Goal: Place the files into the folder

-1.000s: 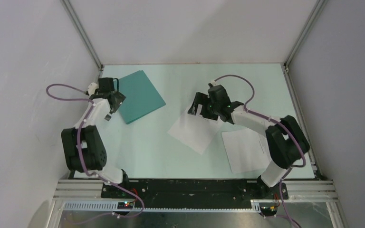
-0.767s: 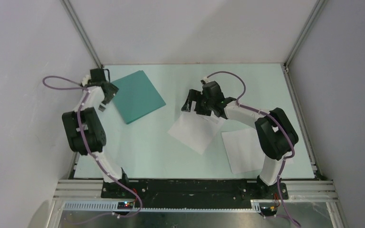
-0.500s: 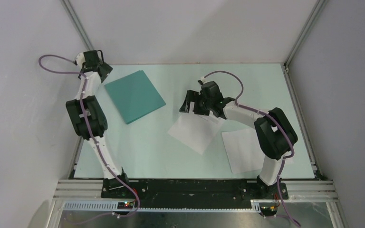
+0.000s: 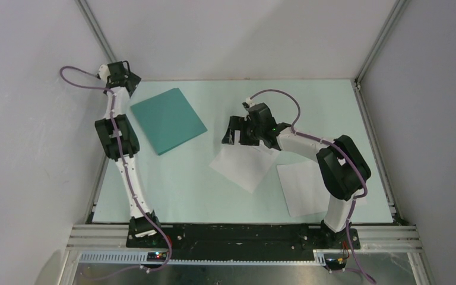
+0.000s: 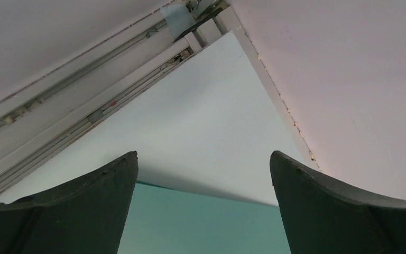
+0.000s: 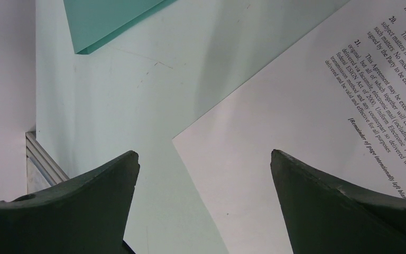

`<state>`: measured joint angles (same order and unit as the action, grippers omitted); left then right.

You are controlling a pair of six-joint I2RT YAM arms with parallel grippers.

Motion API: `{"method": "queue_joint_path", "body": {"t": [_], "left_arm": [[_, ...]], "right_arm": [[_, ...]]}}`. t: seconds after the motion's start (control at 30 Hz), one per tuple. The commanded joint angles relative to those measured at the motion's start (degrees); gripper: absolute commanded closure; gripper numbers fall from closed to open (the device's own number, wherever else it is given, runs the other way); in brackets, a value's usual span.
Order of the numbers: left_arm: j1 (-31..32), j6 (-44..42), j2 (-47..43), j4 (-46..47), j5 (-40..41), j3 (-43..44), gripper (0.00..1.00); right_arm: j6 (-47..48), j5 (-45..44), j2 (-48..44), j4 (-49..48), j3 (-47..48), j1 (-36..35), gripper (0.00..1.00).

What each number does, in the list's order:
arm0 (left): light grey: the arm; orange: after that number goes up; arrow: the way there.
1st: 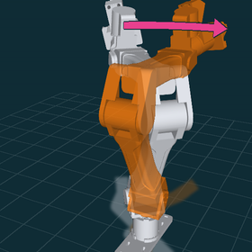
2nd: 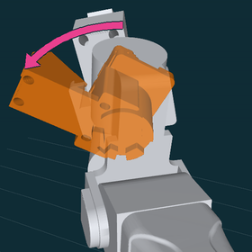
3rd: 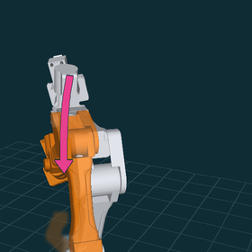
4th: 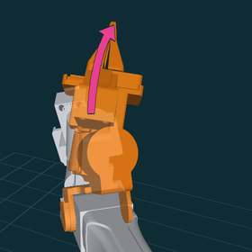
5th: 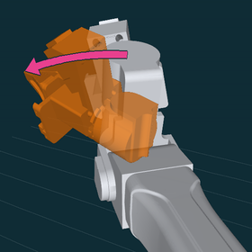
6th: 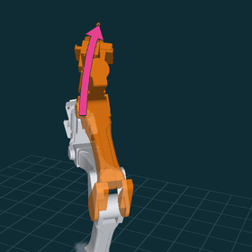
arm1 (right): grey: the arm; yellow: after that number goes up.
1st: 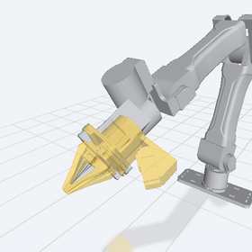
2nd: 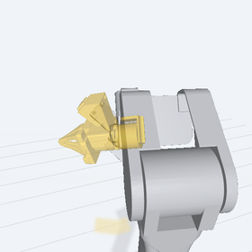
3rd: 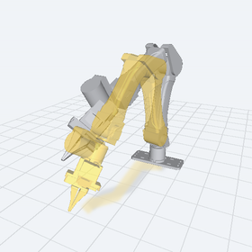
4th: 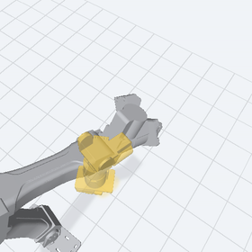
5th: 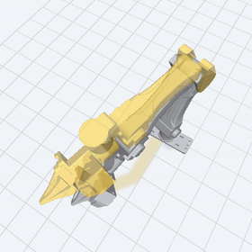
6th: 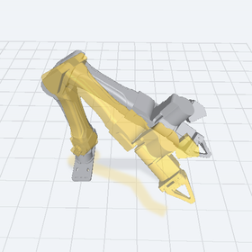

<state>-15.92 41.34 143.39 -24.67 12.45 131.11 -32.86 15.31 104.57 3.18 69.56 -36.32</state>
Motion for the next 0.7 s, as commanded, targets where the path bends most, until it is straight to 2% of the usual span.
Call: {"method": "queue_joint_path", "body": {"t": [0.0,0.17,0.3,0.5,0.57,0.67], "left_arm": [[-1.7,9.35,3.42,2.11,-3.67,3.2,0.0],[-2.61,20.69,5.94,2.22,-7.4,2.66,0.0],[-2.58,27.19,5.2,2.17,-8.08,-1.47,0.0],[-1.39,29.47,-1.19,2.06,-7.13,-11.61,0.0],[-0.36,29.48,-5.84,1.61,-5.31,-17.63,0.0],[1.11,29.01,-8.9,-0.04,-2.88,-21.85,0.0]], "right_arm": [[1.45,0.92,-1.64,-0.19,2.16,-0.4,0.0],[2.47,0.27,-2.21,1.49,2.16,-0.16,0.0],[2.94,-0.26,-2.61,3.04,2.16,-0.14,0.0],[3.35,-1.08,-3.78,4.52,1.7,-0.2,0.0],[3.2,-1.15,-4.17,4.44,1.19,-0.09,0.0],[3.16,-1.38,-4.95,4.35,0.04,0.09,0.0]]}}
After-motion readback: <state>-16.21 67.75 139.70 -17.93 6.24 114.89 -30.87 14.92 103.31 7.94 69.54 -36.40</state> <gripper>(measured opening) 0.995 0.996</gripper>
